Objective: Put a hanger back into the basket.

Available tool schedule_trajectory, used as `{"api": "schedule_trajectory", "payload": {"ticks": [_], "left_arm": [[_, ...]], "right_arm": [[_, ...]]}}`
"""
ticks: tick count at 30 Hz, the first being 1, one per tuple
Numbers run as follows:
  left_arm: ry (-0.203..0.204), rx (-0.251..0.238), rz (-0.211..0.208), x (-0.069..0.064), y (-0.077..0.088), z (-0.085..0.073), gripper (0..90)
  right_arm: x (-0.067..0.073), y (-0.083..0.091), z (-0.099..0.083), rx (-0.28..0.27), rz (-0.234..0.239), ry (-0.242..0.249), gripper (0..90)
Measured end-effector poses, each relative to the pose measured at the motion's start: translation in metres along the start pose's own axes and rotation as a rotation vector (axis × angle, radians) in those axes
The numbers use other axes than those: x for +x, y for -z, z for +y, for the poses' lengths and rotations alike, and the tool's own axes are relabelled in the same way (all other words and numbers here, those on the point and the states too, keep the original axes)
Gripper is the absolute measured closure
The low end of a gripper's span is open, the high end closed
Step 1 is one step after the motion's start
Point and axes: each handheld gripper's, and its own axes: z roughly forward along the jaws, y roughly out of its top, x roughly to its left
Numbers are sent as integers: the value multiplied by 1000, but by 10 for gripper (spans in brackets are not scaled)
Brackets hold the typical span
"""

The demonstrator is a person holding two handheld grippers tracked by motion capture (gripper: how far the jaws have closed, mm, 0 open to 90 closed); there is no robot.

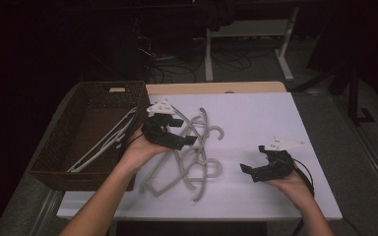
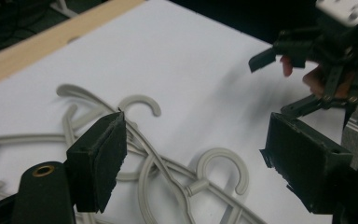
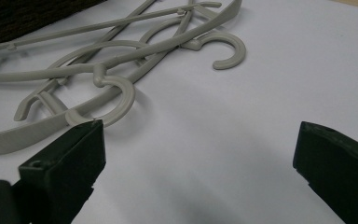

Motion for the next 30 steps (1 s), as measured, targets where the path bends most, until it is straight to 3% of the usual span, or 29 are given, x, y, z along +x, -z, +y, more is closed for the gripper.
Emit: {"api": "schedule_trajectory", "payload": {"ticks": [11,30], "left_arm": [[-6,94,42,-3,-28,-38,235],[63,194,39,-9,-32,-110,321]], "right_arm": [[0,-1,0,5,1,-2,21],[1,-1,-1,10,-1,0,21]]}}
